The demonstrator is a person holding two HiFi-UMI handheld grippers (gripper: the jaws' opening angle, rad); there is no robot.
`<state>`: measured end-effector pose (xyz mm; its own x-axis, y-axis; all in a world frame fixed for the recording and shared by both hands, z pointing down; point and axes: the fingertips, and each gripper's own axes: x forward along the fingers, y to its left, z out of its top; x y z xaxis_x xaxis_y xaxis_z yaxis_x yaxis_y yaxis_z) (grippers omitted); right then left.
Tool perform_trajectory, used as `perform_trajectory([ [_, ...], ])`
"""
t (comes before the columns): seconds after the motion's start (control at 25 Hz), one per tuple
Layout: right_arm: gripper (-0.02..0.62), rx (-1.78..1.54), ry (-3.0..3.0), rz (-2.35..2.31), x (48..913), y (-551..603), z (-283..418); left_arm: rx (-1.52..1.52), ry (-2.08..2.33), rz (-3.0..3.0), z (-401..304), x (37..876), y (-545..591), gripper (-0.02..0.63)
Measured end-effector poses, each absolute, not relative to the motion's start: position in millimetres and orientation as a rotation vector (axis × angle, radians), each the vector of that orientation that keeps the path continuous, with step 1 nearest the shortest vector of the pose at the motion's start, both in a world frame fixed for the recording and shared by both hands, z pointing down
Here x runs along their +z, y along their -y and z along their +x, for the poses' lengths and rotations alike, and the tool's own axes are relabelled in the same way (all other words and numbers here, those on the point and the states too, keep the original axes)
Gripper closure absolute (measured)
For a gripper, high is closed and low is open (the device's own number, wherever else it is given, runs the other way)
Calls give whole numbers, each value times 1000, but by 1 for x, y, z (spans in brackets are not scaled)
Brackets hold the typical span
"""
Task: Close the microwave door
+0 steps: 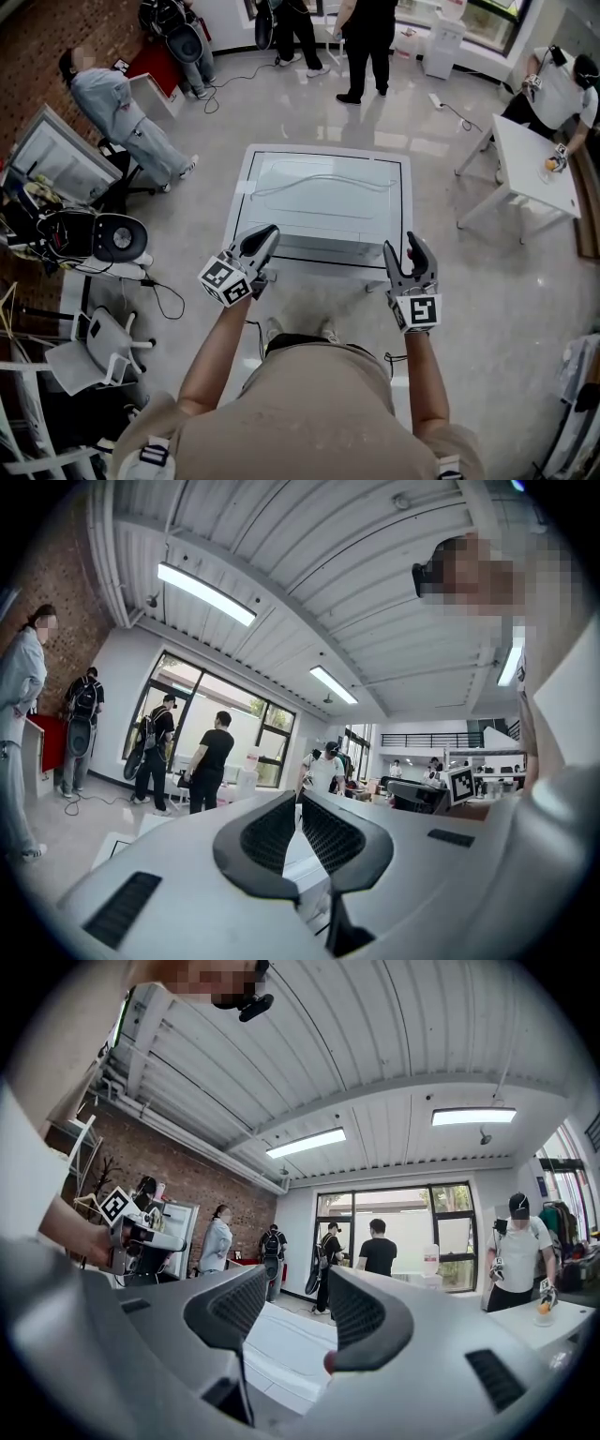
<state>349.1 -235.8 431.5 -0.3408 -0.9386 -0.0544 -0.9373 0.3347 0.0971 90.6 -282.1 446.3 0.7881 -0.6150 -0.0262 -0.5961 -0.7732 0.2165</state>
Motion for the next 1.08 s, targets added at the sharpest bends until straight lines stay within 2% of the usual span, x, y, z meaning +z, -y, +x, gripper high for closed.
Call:
perform_trajectory([
  [0.04, 381, -169, 2543, 1787, 435, 236, 349, -139, 952, 2779, 91, 448, 282, 598],
  [0.12, 427, -166, 2508, 1755, 441, 236, 347, -132, 953, 2769, 91, 450, 281, 598],
  [0.48, 471, -177, 2508, 1740, 442, 235, 345, -124, 954, 2770, 92, 449, 278, 598],
  [1.08, 499, -169, 2499, 1761, 457, 233, 348, -89, 940, 2773, 95, 454, 274, 597],
])
